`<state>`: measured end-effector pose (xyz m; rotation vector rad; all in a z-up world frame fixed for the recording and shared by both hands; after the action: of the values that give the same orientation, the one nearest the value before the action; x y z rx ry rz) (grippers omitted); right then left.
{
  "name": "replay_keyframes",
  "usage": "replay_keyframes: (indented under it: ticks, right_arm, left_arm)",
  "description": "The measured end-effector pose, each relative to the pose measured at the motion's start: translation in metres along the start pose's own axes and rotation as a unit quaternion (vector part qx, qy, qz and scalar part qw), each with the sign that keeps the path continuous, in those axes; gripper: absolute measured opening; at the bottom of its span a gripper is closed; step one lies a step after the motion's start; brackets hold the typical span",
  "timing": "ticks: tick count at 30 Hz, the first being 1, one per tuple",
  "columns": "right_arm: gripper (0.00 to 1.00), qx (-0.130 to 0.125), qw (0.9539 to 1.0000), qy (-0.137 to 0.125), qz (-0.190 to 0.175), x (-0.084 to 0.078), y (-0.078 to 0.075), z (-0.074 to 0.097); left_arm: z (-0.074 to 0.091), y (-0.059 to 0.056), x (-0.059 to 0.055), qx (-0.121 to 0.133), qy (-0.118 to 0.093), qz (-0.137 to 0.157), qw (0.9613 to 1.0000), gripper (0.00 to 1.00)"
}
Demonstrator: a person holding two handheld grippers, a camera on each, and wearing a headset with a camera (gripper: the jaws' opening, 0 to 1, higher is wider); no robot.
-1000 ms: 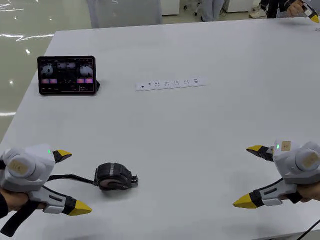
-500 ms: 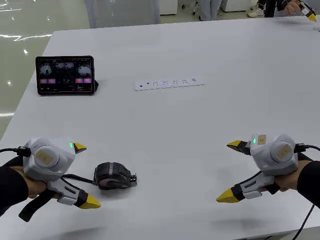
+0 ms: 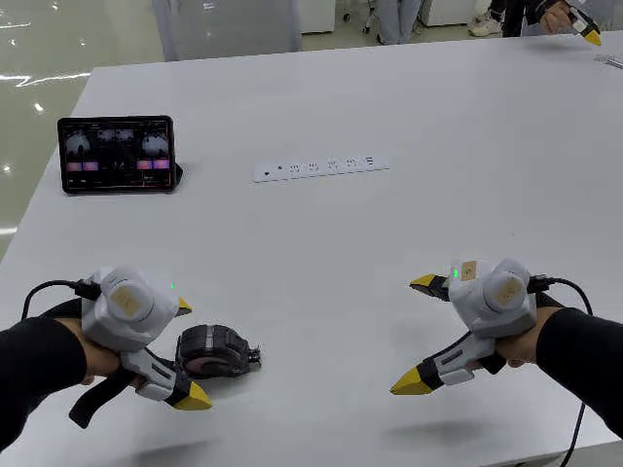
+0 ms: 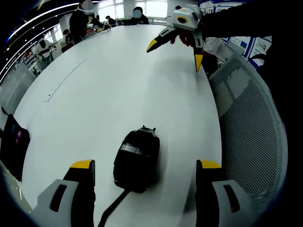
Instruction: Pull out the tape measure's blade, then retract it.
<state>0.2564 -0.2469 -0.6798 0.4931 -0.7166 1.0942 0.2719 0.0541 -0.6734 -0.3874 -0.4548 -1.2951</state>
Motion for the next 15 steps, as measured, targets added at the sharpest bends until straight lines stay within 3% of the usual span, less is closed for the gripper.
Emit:
replay_keyframes:
  ticks: [4, 9, 15]
  right_arm:
    - [0.99, 0.01, 0.9999, -0.003, 0.007, 0.008, -0.001, -0.011]
    - [0.99, 0.023, 0.9996, -0.002, 0.016, 0.02, 0.001, -0.027]
    - [0.99, 0.047, 0.9984, 0.002, 0.03, 0.034, 0.006, -0.05]
  left_arm:
    - [-0.008, 0.001, -0.004, 0.003, 0.038, -0.037, 0.9986, 0.77]
    - [-0.015, 0.001, -0.007, -0.01, 0.049, -0.04, 0.9979, 0.74]
    - [-0.016, 0.006, -0.003, 0.006, 0.046, -0.043, 0.998, 0.66]
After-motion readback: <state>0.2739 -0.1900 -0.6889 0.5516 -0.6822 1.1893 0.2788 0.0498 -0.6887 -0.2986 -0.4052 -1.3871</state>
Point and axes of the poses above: the centre of the closed fingertips' face, and the gripper's own axes: z roughly backward along the fingers, y roughly to its left, x roughly out of its top, the point moved 7 cm from there along z, roughly backward along the fingers
